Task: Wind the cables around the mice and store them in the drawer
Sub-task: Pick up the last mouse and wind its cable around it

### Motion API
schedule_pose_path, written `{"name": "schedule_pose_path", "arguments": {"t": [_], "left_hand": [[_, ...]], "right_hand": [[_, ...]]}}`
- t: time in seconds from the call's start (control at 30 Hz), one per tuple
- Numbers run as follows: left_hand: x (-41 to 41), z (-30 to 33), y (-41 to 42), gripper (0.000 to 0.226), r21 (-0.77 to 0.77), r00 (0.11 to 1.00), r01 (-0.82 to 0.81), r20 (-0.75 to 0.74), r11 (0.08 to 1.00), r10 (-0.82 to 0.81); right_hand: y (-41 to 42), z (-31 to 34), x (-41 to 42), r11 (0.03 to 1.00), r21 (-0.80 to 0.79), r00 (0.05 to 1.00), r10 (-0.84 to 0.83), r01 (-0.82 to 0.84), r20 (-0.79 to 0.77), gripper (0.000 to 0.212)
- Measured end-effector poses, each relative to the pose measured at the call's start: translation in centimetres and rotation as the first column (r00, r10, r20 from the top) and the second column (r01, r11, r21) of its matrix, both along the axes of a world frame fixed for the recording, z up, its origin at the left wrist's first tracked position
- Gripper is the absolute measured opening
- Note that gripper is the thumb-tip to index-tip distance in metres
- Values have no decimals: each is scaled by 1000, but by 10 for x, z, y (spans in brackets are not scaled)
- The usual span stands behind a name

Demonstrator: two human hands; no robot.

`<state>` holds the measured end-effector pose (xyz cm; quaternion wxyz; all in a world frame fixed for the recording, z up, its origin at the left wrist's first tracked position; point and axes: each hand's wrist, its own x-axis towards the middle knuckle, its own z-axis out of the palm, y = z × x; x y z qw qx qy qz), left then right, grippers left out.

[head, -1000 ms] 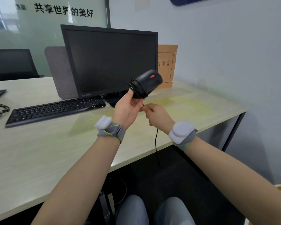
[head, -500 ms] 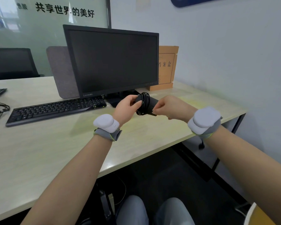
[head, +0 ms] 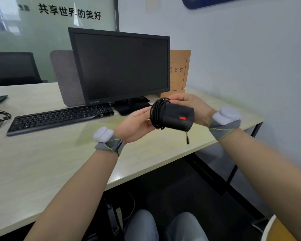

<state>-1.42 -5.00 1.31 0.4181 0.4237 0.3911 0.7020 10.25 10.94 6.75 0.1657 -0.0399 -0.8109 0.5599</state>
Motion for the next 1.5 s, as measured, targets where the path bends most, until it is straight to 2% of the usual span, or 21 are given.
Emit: {"name": "schedule_pose_path", "arguments": {"t": [0.07, 0.1, 0.17, 0.23, 0.4, 0.47, 0.53, 0.6, 0.63, 0.77, 0.83, 0.93, 1.0, 1.13, 1.33, 1.4, 1.5], "left_hand": [[0, 5, 3, 26, 83, 989, -31, 149, 996, 18], [-1, 6, 5, 26, 116, 976, -74, 211, 990, 49], [-1, 9, 10, 24, 126, 960, -201, 224, 972, 169], [0, 7, 14, 22, 106, 936, -327, 175, 939, 306], [-12, 3, 12, 19, 50, 797, -594, 177, 803, 578], [-16, 0, 8, 15, 11, 758, -650, 72, 760, 648], [-17, -5, 5, 20, -46, 710, -703, -111, 710, 695], [-17, -8, 1, 25, -76, 658, -745, -244, 662, 713], [-17, -8, 0, 25, -86, 654, -749, -253, 656, 713], [-11, -5, -9, 27, -176, 696, -714, -285, 678, 659], [-8, -3, -14, 28, -197, 739, -667, -299, 718, 604], [-4, -1, -28, 28, -211, 779, -604, -362, 769, 512], [-2, 2, -35, 24, -222, 799, -562, -396, 797, 453], [3, 7, -61, 19, -245, 836, -499, -387, 831, 388], [11, 4, -108, 13, -348, 868, -465, -360, 814, 341], [15, 0, -131, 8, -375, 883, -435, -357, 819, 306], [22, -9, -172, 12, -451, 895, -403, -374, 796, 241]], "right_hand": [[-6, -17, -4, 998, -47, 999, -40, 38, -32, 28], [-12, -25, -6, 988, -140, 997, -67, 63, -25, 28], [-26, -37, -15, 967, -217, 991, -133, 132, 13, 27], [-37, -45, -22, 975, -77, 978, -205, 208, 42, 26], [-55, -50, -21, 971, 207, 951, -174, 122, 255, 22], [-59, -48, -20, 949, 298, 939, -192, 103, 286, 20], [-62, -43, -20, 900, 428, 930, -223, 80, 294, 24], [-65, -41, -19, 839, 541, 925, -253, 64, 283, 29], [-68, -40, -18, 816, 576, 925, -255, 50, 281, 29], [-82, -39, -10, 737, 675, 930, -226, -32, 290, 27], [-86, -35, -8, 666, 746, 946, -246, 8, 209, 23], [-91, -27, -4, 595, 784, 954, -298, 177, 11, 14], [-88, -23, -2, 631, 732, 949, -310, 256, -64, 7], [-100, -20, 5, 759, 608, 968, -243, 233, -67, 5], [-135, -37, 12, 793, 559, 970, -209, 243, -125, 13], [-149, -41, 14, 844, 490, 975, -204, 219, -84, 30], [-176, -51, 16, 942, 336, 983, -59, -2, 171, 49]]}}
